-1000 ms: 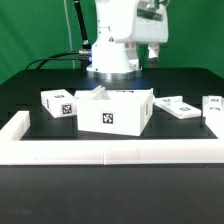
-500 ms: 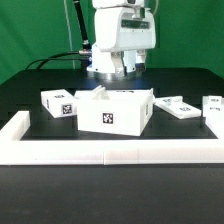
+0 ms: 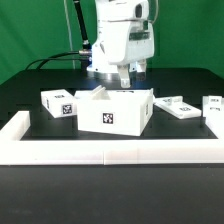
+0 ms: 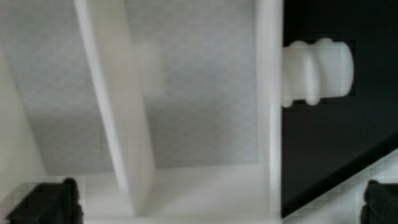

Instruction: Assemble cabinet

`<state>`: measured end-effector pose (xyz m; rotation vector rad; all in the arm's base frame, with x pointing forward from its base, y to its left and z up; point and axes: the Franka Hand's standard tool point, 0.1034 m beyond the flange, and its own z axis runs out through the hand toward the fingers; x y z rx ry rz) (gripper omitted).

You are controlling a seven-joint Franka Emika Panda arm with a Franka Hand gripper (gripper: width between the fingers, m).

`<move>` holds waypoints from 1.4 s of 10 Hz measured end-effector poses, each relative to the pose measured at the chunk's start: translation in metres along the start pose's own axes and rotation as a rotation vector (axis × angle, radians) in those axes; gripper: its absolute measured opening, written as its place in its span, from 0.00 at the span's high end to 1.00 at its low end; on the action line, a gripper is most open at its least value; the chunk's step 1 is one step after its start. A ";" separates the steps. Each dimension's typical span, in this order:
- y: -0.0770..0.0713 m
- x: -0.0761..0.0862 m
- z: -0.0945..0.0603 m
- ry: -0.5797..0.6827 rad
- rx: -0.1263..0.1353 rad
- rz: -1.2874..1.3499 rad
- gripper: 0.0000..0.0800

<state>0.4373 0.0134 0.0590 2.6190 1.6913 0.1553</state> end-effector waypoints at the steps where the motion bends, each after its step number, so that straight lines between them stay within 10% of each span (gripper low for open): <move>1: -0.002 -0.002 0.004 -0.003 0.009 0.004 0.00; 13: -0.020 0.000 0.036 0.002 0.032 0.012 0.00; 14: -0.022 -0.001 0.038 0.000 0.037 0.012 0.15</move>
Offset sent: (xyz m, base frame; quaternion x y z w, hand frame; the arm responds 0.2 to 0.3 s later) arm 0.0000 0.0000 0.0000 0.0000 0.0000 0.0000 1.0000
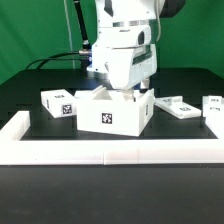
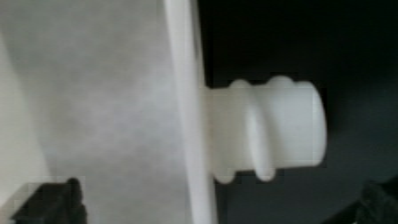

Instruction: Assemble cabinet

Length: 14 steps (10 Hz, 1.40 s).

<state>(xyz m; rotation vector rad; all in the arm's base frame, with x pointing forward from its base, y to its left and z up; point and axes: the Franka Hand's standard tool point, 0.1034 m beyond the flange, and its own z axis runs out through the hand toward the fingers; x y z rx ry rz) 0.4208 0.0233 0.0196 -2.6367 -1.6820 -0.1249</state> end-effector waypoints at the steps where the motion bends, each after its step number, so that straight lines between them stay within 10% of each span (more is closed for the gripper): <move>1: 0.000 0.000 0.000 0.000 0.000 0.000 0.32; 2: 0.000 0.000 0.000 0.000 0.001 0.001 0.32; 6: 0.000 -0.001 0.000 0.000 0.001 0.001 0.93; 14: 0.009 -0.003 0.000 -0.014 0.021 -0.151 0.96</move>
Offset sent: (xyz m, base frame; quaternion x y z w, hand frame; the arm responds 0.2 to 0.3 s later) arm 0.0000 0.0000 0.0000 0.0000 0.0000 0.0000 1.0000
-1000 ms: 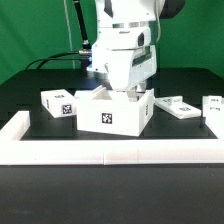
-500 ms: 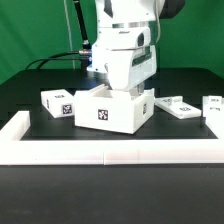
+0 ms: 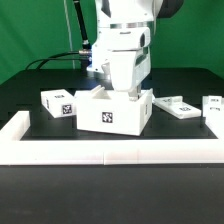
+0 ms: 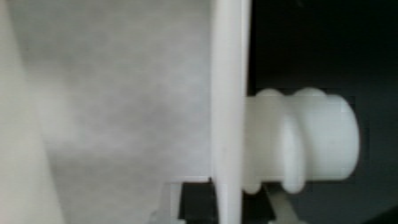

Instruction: Assemble cabinet

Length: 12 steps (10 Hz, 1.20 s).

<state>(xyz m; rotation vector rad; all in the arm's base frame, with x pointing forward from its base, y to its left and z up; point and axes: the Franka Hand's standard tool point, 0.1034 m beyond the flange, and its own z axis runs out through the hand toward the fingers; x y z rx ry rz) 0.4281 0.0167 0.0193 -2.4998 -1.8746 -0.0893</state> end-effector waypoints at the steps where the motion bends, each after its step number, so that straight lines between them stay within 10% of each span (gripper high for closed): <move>1: 0.006 0.003 0.000 -0.006 0.008 -0.060 0.96; 10: 0.031 0.022 0.002 -0.027 0.001 -0.259 0.96; 12: 0.050 0.050 0.003 -0.008 -0.024 -0.276 0.96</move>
Offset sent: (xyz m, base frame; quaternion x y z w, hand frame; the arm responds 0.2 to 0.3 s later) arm 0.0355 -0.0041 -0.0184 -0.0092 -0.1156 -0.2503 0.9612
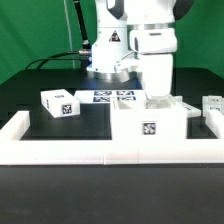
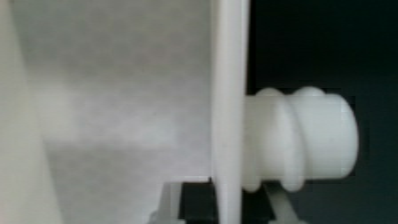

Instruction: Assemble cabinet

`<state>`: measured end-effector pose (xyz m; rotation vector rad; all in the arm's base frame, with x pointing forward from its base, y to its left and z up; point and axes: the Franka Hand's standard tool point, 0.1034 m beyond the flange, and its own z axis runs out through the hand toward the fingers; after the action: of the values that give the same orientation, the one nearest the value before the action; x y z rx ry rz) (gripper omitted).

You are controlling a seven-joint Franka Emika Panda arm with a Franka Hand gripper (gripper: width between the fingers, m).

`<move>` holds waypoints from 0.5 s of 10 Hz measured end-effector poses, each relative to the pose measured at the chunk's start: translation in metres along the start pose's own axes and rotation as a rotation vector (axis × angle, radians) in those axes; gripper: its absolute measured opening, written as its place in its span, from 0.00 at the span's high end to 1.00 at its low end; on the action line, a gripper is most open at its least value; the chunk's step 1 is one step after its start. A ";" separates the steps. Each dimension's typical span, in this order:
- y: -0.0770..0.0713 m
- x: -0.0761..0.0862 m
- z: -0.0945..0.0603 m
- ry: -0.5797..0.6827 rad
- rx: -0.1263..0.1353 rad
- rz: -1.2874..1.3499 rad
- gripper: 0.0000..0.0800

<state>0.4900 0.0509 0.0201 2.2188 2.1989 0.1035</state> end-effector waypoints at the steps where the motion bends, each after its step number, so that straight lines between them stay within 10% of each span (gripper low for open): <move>1: 0.009 0.011 0.001 0.003 -0.008 -0.006 0.96; 5: 0.027 0.044 0.003 -0.002 0.005 -0.016 0.96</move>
Offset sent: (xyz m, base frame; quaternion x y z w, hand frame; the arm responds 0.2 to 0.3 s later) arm 0.0251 0.0322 -0.0033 0.0141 -0.0240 -0.0139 0.9995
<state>0.5177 0.0946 0.0206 2.2022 2.2174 0.0955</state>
